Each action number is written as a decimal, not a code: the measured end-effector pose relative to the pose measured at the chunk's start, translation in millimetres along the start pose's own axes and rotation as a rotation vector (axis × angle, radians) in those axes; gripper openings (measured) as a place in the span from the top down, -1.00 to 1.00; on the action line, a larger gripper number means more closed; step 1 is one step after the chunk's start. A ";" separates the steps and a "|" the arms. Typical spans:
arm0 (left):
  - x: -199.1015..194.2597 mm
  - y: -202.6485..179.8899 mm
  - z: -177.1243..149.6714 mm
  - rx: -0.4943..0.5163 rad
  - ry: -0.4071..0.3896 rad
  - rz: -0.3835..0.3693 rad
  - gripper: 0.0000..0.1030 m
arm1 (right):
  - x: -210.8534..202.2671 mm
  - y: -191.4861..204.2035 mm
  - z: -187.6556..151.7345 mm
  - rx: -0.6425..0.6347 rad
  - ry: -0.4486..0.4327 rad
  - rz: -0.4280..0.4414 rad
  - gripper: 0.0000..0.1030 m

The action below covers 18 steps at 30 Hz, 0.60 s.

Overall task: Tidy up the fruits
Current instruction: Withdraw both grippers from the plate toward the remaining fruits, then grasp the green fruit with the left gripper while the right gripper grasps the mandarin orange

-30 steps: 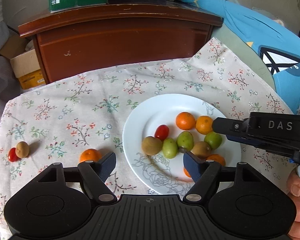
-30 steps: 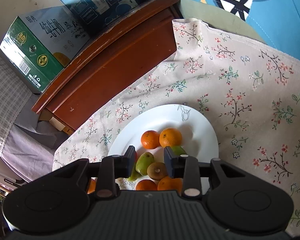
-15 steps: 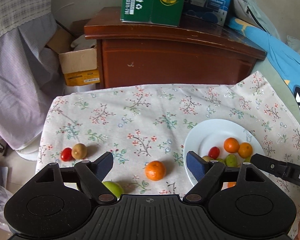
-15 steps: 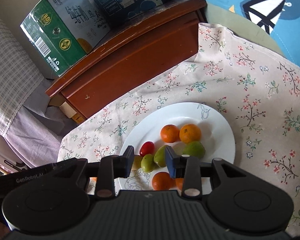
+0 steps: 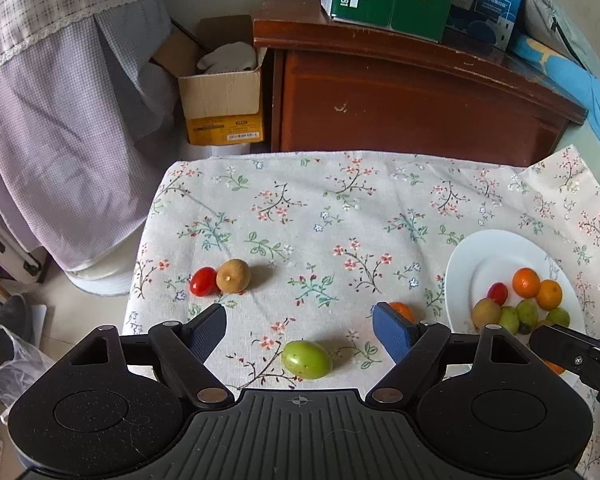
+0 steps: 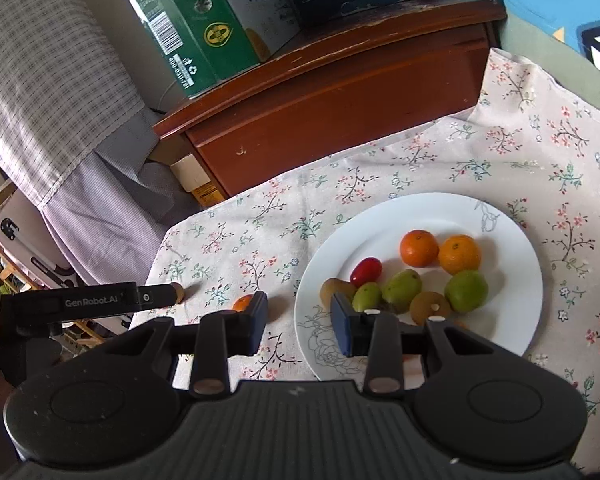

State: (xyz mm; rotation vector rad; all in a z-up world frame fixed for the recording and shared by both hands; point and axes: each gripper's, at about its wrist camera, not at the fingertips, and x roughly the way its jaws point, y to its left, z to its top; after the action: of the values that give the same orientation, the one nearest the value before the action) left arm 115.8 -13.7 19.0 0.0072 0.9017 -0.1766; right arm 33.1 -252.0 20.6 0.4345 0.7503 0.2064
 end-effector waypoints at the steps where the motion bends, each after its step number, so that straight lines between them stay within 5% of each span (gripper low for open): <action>1: 1.4 0.2 -1.9 0.006 0.000 -0.005 -0.58 | 1.9 1.4 -1.5 -0.007 0.006 0.007 0.29; 18: 39.1 -3.2 -28.6 0.099 0.025 -0.014 -0.53 | 39.0 9.1 -8.9 -0.054 0.048 0.042 0.29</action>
State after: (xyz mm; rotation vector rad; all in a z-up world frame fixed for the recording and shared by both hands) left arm 116.8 -20.4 -29.1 0.0952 0.9179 -0.2349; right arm 54.5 -228.2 -5.0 0.3955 0.7809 0.2771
